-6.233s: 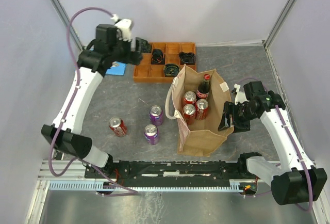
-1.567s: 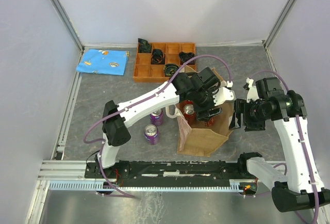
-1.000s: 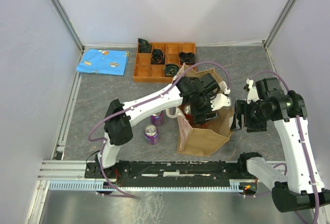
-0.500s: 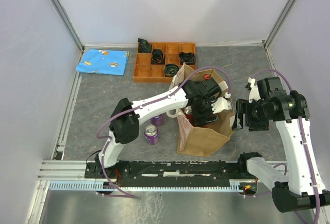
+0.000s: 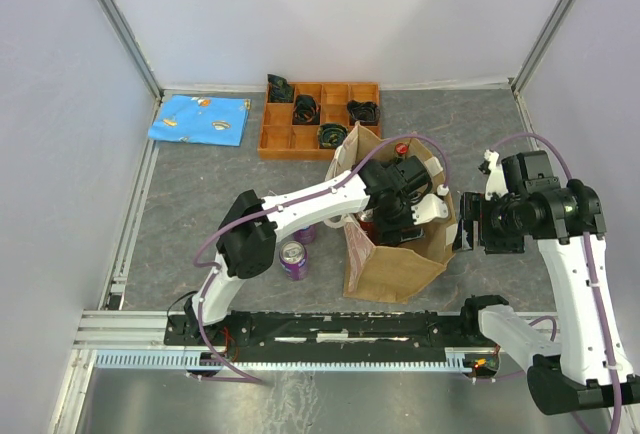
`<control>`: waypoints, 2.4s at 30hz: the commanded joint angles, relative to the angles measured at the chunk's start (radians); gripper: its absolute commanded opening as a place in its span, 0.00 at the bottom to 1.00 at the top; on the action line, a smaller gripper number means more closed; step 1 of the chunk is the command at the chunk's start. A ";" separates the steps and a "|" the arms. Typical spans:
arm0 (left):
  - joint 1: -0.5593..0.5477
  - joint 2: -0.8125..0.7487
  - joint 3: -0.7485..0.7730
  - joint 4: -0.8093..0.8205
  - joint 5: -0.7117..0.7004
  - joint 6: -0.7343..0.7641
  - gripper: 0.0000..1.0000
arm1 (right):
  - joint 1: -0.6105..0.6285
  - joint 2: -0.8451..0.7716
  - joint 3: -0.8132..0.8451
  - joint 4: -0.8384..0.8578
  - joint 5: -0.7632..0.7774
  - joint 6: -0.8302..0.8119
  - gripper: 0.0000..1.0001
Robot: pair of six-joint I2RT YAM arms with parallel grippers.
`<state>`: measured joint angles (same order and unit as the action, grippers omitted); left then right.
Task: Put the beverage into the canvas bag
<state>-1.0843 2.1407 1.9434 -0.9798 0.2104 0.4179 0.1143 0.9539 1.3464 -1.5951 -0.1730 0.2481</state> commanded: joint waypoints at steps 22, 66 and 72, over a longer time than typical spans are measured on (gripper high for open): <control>-0.008 -0.042 0.069 0.019 -0.023 -0.089 0.99 | 0.004 -0.037 0.016 -0.015 0.006 0.020 0.75; 0.819 -1.252 -0.795 0.014 -0.259 -0.456 0.99 | 0.683 1.091 1.222 0.421 0.209 -0.101 0.76; 0.863 -1.216 -0.831 0.051 -0.322 -0.476 0.99 | 0.802 1.152 1.110 0.434 0.236 -0.070 0.78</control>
<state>-0.2470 0.9020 1.1118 -0.9771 -0.0547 -0.0082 0.8742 2.0903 2.5149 -1.2121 0.0120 0.1730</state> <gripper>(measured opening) 0.993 0.771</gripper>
